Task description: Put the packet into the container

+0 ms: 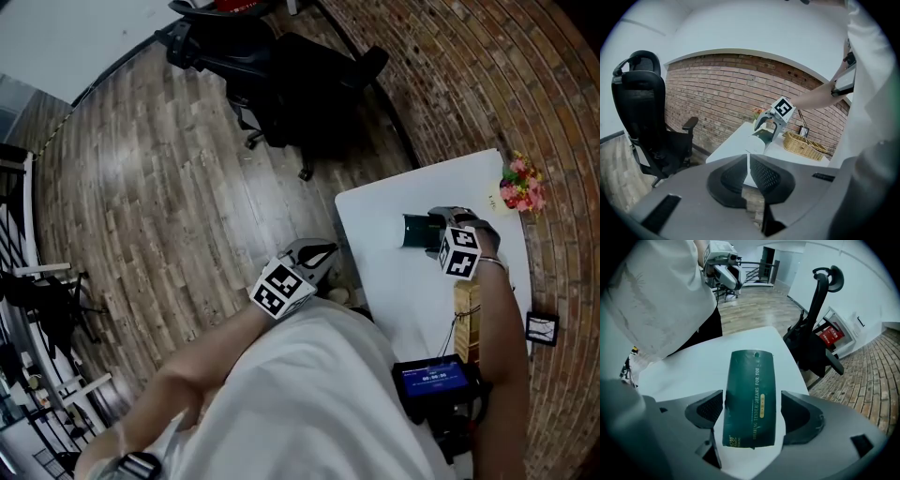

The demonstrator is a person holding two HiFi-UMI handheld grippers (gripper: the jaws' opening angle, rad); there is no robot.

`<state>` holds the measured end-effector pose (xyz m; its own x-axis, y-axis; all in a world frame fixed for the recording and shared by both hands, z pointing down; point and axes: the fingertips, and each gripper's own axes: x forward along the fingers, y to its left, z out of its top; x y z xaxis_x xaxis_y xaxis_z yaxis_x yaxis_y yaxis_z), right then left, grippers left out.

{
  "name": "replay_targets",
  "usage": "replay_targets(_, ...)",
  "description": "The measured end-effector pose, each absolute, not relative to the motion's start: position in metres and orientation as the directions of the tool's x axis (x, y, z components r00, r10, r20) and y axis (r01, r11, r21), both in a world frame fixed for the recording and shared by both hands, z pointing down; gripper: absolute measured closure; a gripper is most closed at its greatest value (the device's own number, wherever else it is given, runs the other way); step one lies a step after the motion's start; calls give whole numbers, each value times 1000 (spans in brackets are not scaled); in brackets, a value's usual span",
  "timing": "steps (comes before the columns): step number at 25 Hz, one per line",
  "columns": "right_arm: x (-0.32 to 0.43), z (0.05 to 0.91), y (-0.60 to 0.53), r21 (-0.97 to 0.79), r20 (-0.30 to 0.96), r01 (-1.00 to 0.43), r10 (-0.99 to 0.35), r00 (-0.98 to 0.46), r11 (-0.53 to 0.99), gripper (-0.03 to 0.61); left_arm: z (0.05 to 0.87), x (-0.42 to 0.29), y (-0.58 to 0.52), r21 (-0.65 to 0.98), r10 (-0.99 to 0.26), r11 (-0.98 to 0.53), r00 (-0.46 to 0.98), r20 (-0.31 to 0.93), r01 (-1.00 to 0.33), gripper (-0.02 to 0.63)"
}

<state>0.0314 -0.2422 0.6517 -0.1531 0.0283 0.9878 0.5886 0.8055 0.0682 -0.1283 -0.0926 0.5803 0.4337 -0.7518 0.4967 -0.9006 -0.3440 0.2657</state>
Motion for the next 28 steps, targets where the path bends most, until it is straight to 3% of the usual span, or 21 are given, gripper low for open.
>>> replay_targets(4, 39, 662, -248, 55, 996, 620, -1, -86, 782, 210, 581, -130, -94, 266, -751, -340, 431, 500, -902, 588)
replay_targets(9, 37, 661, -244, 94, 993, 604, -33, -111, 792, 219, 578, -131, -95, 264, -748, -353, 441, 496, -897, 588)
replay_targets(16, 30, 657, -238, 126, 989, 517, -65, -134, 846, 256, 571, -137, -97, 256, -744, -380, 458, 486, -889, 588)
replay_targets(28, 42, 635, -216, 173, 974, 363, -103, -204, 915, 262, 571, -110, -97, 255, -698, -468, 531, 480, -846, 588)
